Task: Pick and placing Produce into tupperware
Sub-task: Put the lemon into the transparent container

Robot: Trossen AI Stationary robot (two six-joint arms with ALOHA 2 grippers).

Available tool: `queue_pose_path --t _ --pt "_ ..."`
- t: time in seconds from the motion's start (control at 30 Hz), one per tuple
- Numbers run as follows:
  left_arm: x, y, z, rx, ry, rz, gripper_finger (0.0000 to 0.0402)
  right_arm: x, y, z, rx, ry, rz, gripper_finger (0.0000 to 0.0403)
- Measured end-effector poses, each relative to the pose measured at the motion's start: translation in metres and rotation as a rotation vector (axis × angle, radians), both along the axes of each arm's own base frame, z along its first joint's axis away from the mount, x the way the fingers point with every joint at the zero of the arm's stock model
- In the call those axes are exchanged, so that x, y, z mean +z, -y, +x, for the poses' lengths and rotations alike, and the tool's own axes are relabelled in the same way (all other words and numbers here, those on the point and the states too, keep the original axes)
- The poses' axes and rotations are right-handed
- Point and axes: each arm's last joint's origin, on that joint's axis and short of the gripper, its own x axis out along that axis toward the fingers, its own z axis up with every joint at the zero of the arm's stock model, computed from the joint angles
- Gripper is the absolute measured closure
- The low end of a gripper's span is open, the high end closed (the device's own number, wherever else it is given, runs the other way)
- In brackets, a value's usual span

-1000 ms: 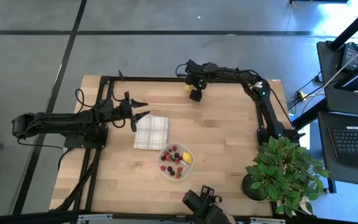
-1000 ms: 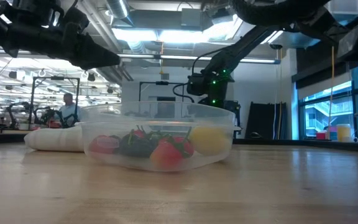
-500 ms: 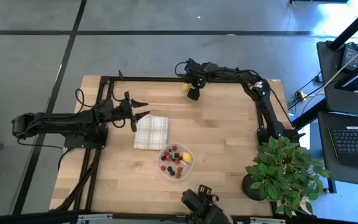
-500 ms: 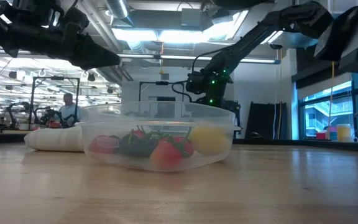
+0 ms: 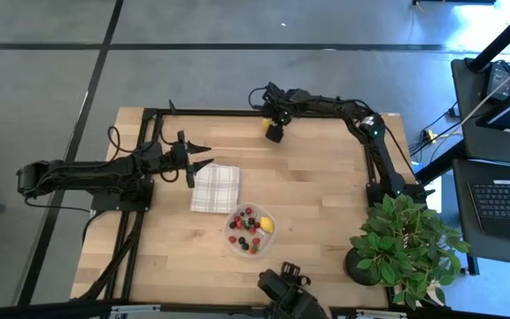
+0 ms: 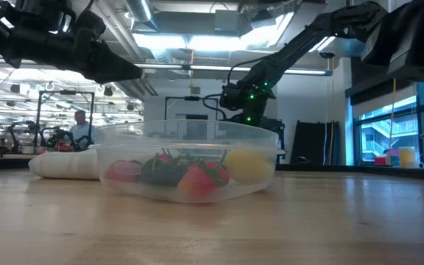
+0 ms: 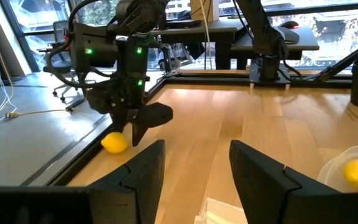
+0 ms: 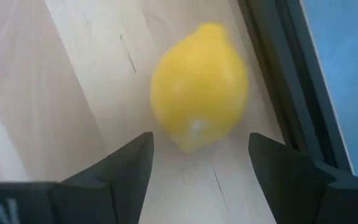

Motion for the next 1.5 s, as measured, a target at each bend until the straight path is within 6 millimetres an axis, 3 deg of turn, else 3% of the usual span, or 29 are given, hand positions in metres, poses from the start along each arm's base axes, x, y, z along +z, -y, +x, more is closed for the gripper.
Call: queue_pose_path --t 0.33,0.8,1.23,1.37,1.5 --pt "0.000 0.000 0.000 0.000 0.000 0.000 0.0228 0.001 -0.003 0.003 0.074 -0.031 -0.050 0.0138" --pt "0.000 0.000 0.000 0.000 0.000 0.000 0.0228 0.001 -0.003 0.004 0.045 -0.013 -0.051 0.0138" --pt "0.000 0.000 0.000 0.000 0.001 0.000 0.0228 0.002 -0.020 0.011 0.123 -0.077 -0.067 0.0138" --pt "0.000 0.000 0.000 0.000 0.000 0.000 0.0228 0.010 -0.024 0.006 0.117 -0.124 -0.059 0.0138" --pt "0.000 0.000 0.000 0.000 0.000 0.000 0.0228 0.030 -0.033 0.007 0.110 -0.061 -0.049 0.0138"
